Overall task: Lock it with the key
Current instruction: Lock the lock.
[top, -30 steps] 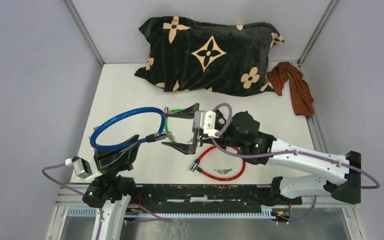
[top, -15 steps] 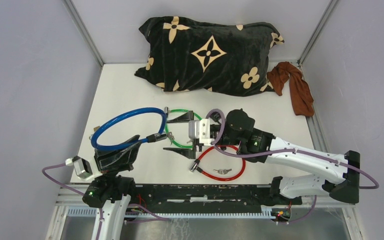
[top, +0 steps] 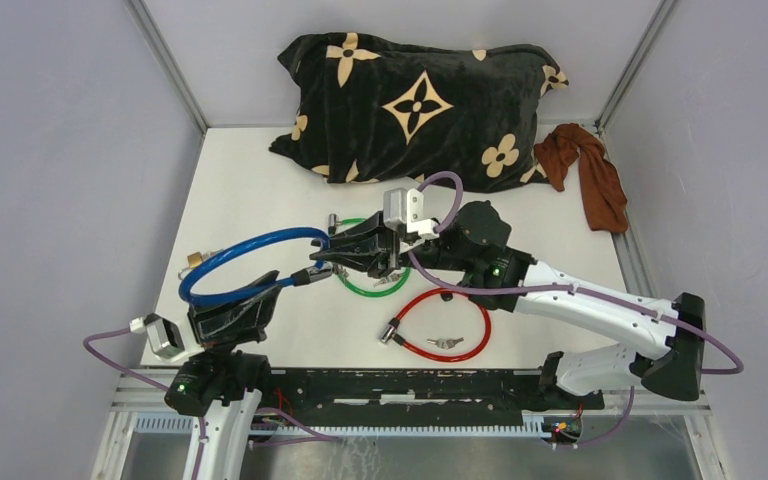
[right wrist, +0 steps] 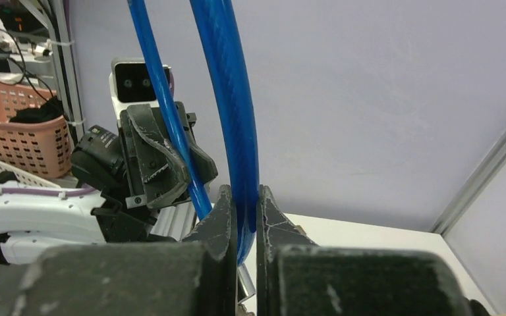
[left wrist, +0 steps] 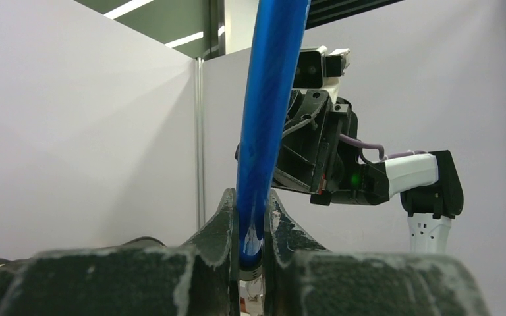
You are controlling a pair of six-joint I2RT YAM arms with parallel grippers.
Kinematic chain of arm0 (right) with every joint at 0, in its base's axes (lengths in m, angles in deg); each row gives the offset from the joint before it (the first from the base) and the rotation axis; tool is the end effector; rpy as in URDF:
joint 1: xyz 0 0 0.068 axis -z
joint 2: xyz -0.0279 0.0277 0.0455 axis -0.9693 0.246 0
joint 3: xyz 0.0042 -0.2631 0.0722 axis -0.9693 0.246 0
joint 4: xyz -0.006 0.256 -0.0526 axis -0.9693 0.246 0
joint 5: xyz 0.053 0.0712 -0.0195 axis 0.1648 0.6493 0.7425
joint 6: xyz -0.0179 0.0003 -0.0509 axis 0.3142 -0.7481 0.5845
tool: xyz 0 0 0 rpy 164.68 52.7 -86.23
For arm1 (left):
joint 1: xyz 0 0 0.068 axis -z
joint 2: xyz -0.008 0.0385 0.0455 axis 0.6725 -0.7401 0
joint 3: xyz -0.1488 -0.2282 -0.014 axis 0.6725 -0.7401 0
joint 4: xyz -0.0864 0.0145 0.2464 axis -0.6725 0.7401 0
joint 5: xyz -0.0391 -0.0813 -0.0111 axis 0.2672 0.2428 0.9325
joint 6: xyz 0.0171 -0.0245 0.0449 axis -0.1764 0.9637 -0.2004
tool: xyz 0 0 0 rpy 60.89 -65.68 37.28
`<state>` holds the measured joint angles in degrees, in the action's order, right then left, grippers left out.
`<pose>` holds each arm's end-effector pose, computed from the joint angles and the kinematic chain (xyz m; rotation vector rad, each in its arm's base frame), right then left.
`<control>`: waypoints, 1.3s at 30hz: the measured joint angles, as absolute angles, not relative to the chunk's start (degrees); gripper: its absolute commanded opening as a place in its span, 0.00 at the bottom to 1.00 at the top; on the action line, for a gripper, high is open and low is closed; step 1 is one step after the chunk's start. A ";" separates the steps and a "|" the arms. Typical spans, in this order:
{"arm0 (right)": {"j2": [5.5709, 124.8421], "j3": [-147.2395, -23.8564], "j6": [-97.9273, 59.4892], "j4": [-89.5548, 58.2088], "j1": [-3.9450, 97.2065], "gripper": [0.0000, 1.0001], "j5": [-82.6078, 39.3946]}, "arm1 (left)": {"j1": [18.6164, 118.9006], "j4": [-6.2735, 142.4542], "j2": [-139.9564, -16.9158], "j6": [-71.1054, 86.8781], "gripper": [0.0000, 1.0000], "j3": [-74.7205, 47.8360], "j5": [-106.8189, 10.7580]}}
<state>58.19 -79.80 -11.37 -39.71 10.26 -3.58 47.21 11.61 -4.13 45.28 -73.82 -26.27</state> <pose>0.1088 0.2760 0.4443 -1.0669 0.8623 1.2332 0.0211 -0.0197 0.3210 0.3636 0.5451 -1.0036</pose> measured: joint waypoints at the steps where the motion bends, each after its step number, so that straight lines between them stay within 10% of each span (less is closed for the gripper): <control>1: 58.60 -79.74 -12.33 -40.52 10.29 0.00 -3.36 | 47.21 11.54 -4.13 45.23 0.02 -73.82 -26.45; 7: 61.34 -78.01 -18.54 -48.15 11.14 0.01 -2.24 | 47.21 11.10 -4.13 45.21 0.02 -73.82 -28.33; 12: 62.21 -77.48 -20.17 -49.20 11.71 0.60 -1.11 | 47.23 10.80 -4.13 45.21 0.02 -73.82 -28.85; 20: 62.32 -77.46 -13.07 -38.46 14.15 0.77 7.31 | 47.34 10.45 -4.13 45.26 0.02 -73.82 -28.44; 27: 66.58 -82.38 -7.34 -30.62 14.46 0.55 11.85 | 47.34 10.47 -4.13 45.26 0.02 -73.82 -27.47; 33: 67.67 -82.56 -7.45 -29.96 14.46 0.03 14.70 | 47.32 10.47 -4.13 45.28 0.02 -73.82 -28.04; 39: 67.56 -82.10 -8.66 -32.13 14.48 0.00 15.31 | 47.32 11.28 -4.13 46.52 0.07 -73.82 -28.87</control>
<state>67.56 -82.10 -8.66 -32.13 14.48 15.31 47.32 11.28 -4.13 46.52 -73.82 -28.87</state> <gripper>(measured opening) 0.329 0.127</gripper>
